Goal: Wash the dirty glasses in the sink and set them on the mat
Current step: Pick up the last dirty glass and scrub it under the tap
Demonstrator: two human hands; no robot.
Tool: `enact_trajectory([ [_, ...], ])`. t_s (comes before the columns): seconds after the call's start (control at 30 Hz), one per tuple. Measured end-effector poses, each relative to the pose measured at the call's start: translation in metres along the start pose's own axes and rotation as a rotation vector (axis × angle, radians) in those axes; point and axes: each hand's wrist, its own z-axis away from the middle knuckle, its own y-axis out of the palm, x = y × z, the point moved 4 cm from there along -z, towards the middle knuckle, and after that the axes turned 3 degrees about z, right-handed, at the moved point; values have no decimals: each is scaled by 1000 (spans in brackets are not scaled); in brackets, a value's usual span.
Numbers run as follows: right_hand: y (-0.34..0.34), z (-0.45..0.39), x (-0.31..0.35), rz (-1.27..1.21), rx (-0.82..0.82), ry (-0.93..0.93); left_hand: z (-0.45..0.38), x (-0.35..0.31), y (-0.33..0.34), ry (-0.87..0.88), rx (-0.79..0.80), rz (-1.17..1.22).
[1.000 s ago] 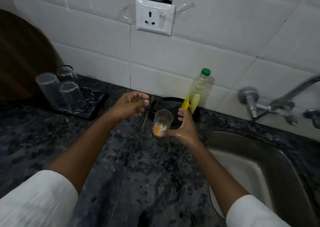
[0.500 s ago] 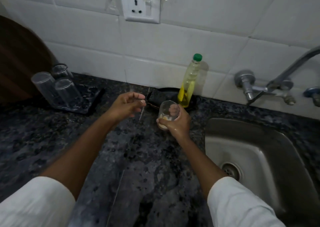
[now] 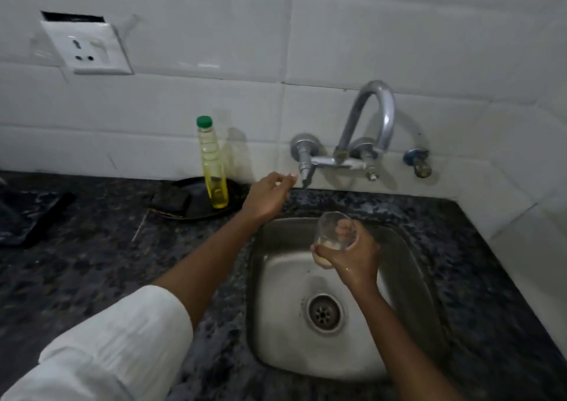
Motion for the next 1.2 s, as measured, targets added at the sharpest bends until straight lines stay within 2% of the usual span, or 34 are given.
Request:
enact_trajectory([
  [0.2,-29,-21,-30,-38,37,64,-8,-30,49,14,-138,-174],
  [0.3,-32,-27,-29,-47,55,60,-14,-29,53,16,-245,-226],
  [0.43,-32,-31,-23,-35,44,75,-21,-31,53,80,-304,-330],
  [0.6,-26,-39,-18,-52,58,99,-24,-29,49,136,-294,-294],
  [1.2,-34,-42,-2,-35,29,86,-30,-21,41,92,-330,-235],
])
